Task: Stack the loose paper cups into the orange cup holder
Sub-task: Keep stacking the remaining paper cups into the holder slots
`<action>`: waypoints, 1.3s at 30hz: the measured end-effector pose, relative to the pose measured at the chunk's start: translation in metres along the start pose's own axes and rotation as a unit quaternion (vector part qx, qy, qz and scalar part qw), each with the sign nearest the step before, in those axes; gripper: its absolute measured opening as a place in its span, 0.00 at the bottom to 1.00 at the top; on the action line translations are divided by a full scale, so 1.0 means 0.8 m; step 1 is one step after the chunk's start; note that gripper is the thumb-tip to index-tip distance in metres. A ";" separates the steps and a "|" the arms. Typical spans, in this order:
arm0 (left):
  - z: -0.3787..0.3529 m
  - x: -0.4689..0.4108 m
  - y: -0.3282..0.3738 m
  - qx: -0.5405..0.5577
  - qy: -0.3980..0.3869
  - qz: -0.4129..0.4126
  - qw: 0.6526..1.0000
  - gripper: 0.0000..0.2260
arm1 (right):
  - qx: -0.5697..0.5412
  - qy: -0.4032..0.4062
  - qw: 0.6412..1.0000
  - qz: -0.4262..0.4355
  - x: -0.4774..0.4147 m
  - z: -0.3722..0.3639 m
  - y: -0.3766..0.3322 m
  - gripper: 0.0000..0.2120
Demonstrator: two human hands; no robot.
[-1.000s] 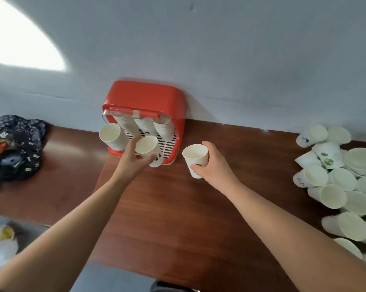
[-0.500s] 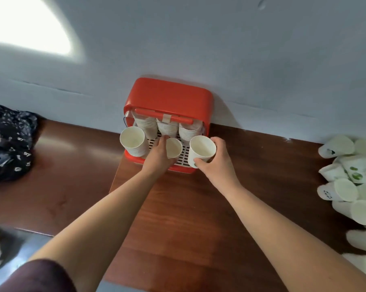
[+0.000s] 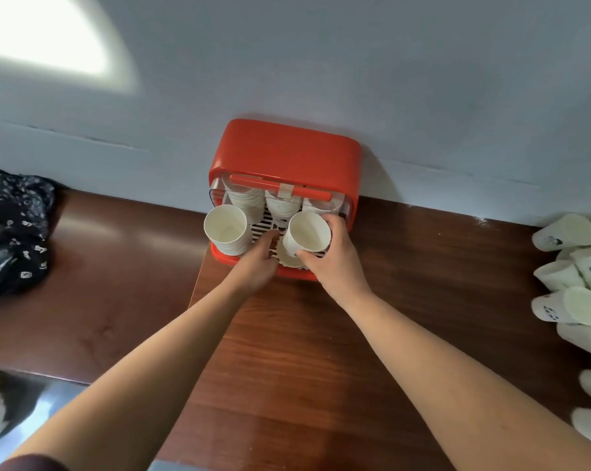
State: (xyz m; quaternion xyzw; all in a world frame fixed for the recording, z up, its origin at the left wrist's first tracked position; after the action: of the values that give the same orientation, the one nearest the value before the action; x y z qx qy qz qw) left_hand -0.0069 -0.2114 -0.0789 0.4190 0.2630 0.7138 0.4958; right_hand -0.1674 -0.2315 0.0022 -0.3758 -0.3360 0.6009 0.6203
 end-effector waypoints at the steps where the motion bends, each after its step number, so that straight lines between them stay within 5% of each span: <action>1: 0.002 0.002 -0.003 0.029 0.001 0.017 0.999 0.27 | 0.021 -0.006 1.000 0.001 -0.001 -0.008 0.003 0.32; 5: 0.007 0.008 0.008 0.113 0.014 0.010 0.993 0.15 | 0.107 -0.067 0.992 0.011 0.003 -0.039 0.023 0.36; 11: -0.002 0.009 0.003 0.126 -0.039 -0.035 0.991 0.25 | 0.139 -0.103 0.985 0.015 0.000 -0.047 0.038 0.33; 19: 0.009 -0.009 -0.002 -0.036 0.043 -0.071 0.996 0.23 | 0.142 -0.105 0.984 0.022 0.005 -0.052 0.044 0.28; 24: 0.005 -0.006 0.007 -0.049 0.074 -0.078 0.993 0.21 | 0.120 -0.088 0.989 0.009 0.009 -0.051 0.042 0.27; 31: 0.019 0.064 0.048 -0.098 0.179 -0.164 0.965 0.14 | 0.187 -0.078 0.979 -0.014 0.043 0.056 0.074 0.28; 39: -0.122 0.091 0.155 -0.126 -0.021 -0.196 0.972 0.11 | 0.302 -0.019 0.952 -0.044 0.049 0.280 0.150 0.29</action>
State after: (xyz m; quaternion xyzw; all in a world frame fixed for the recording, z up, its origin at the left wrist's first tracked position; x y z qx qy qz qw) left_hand -0.1624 -0.1862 -0.0060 0.3081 0.2372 0.6209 0.6806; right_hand -0.4186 -0.1789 0.0067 -0.1449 -0.1665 0.6535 0.7240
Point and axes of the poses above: each hand's wrist, its own x-axis away from the middle knuckle, its own z-axis out of the back of the hand, y = z × x, the point moved 10 cm from there along -x, towards the middle knuckle, and after that the axes turned 12 degrees about y, right-handed, at the moved point
